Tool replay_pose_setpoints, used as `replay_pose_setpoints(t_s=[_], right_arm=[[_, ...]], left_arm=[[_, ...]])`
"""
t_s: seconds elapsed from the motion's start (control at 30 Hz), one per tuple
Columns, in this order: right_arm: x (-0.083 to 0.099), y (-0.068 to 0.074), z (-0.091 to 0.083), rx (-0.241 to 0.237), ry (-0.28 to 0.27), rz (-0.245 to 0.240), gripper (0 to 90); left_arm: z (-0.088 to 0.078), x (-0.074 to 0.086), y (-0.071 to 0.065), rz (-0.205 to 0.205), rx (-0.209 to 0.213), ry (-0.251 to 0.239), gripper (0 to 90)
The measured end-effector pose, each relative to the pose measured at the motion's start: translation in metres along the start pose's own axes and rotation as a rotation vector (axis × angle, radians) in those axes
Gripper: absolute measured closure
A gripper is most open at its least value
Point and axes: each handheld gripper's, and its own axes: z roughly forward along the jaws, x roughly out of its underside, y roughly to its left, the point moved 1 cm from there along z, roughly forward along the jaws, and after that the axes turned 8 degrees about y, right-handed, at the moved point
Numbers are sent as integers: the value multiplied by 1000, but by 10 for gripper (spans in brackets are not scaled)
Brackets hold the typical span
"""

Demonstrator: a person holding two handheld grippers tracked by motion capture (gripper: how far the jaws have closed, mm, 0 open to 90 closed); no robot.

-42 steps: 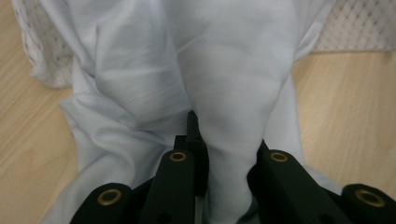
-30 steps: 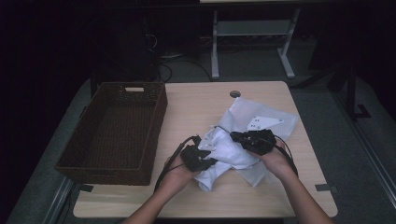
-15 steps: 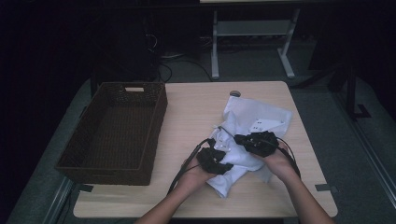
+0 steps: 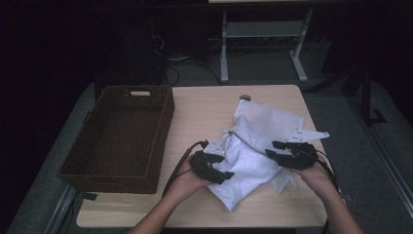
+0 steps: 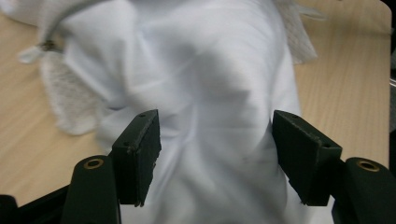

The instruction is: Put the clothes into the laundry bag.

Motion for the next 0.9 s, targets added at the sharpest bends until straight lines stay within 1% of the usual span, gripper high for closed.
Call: replay_pose_setpoints(t_s=[0.03,0.07,0.1,0.13,0.23,0.27,0.33,0.37,0.4,0.47,0.5,0.53,0.57,0.6,0.67,0.7,0.73,0.77,0.8,0.83,0.87,0.9], right_arm=[[0,0,0,0,0,0,547],[11,-3,-5,9,9,9,546],[11,-3,-5,9,9,9,546],[20,-4,-7,9,25,14,540],[27,-5,-6,3,43,15,535],[27,-5,-5,4,46,17,535],[26,-4,-3,-6,39,12,528],[25,-3,-2,-10,36,4,527],[23,-1,0,-14,36,0,525],[19,3,2,-20,25,-16,522],[17,5,4,-23,20,-21,522],[14,7,6,-23,15,-28,522],[14,7,6,-23,15,-28,522],[8,12,9,-28,5,-40,524],[3,15,12,-28,2,-44,524],[1,16,14,-30,1,-49,524],[-2,17,16,-31,-3,-49,524],[-2,17,16,-31,-3,-49,524],[-7,18,19,-34,-10,-55,524],[-7,18,19,-34,-10,-55,524],[-11,19,23,-36,-15,-56,525],[-13,20,24,-38,-15,-56,525]], left_arm=[[0,0,0,0,0,0,335],[-2,0,4,-12,-4,-6,336],[-3,0,8,-17,-8,-7,336],[-2,-2,15,-25,-19,-6,338],[-1,-4,22,-29,1,-10,338],[-4,-6,26,-37,14,-32,337],[-10,-8,29,-36,7,-54,337],[-10,-8,29,-36,7,-54,337],[-14,-11,32,-27,-10,-60,340],[-13,-13,37,-26,-29,-54,377],[-13,-13,37,-26,-29,-54,405],[-7,-16,45,-33,-62,-31,417],[-7,-16,45,-33,-62,-31,423],[1,-18,55,-43,-92,-5,428],[10,-20,66,-57,-119,18,431],[14,-20,71,-68,-126,25,438],[14,-20,71,-68,-126,25,443],[18,-20,77,-83,-129,30,443],[27,-21,87,-105,-129,46,454],[27,-21,87,-105,-129,46,464],[40,-22,99,-126,-133,69,472],[40,-22,99,-126,-133,69,481]])
